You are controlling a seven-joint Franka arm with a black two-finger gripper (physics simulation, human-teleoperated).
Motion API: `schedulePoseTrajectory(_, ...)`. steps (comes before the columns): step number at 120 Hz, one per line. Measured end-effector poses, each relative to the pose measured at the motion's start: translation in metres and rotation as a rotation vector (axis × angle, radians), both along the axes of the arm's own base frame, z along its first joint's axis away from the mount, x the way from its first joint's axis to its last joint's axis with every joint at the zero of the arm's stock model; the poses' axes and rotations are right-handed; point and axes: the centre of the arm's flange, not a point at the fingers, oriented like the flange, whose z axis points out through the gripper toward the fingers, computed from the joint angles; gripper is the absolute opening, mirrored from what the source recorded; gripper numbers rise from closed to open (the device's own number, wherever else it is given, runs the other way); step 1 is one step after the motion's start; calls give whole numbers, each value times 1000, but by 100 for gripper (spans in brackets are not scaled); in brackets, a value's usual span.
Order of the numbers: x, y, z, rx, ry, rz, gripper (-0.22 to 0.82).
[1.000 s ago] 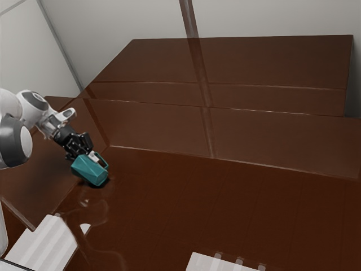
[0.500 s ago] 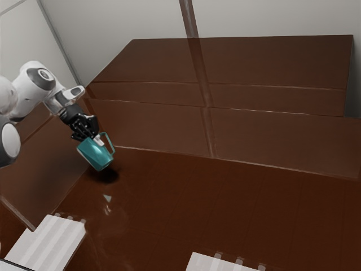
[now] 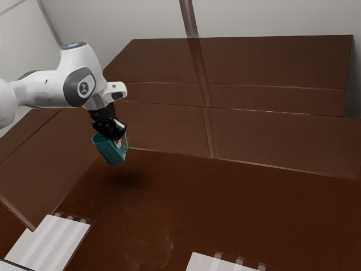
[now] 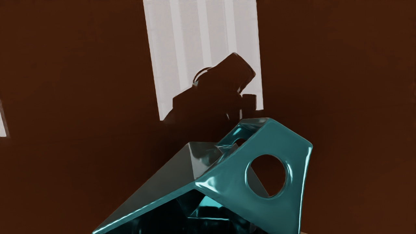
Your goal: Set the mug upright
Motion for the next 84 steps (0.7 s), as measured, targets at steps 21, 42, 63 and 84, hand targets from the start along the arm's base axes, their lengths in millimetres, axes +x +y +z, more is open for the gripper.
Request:
schedulePoseTrajectory(21, -12, -46, -2, 50, -40, 59, -18)
schedulePoseTrajectory(42, -28, -41, -11, 69, -47, 224, -18)
schedulePoseTrajectory(63, -27, -47, -32, 73, -37, 338, -18)
schedulePoseTrajectory(84, -19, -55, -60, 69, -22, 416, -18)
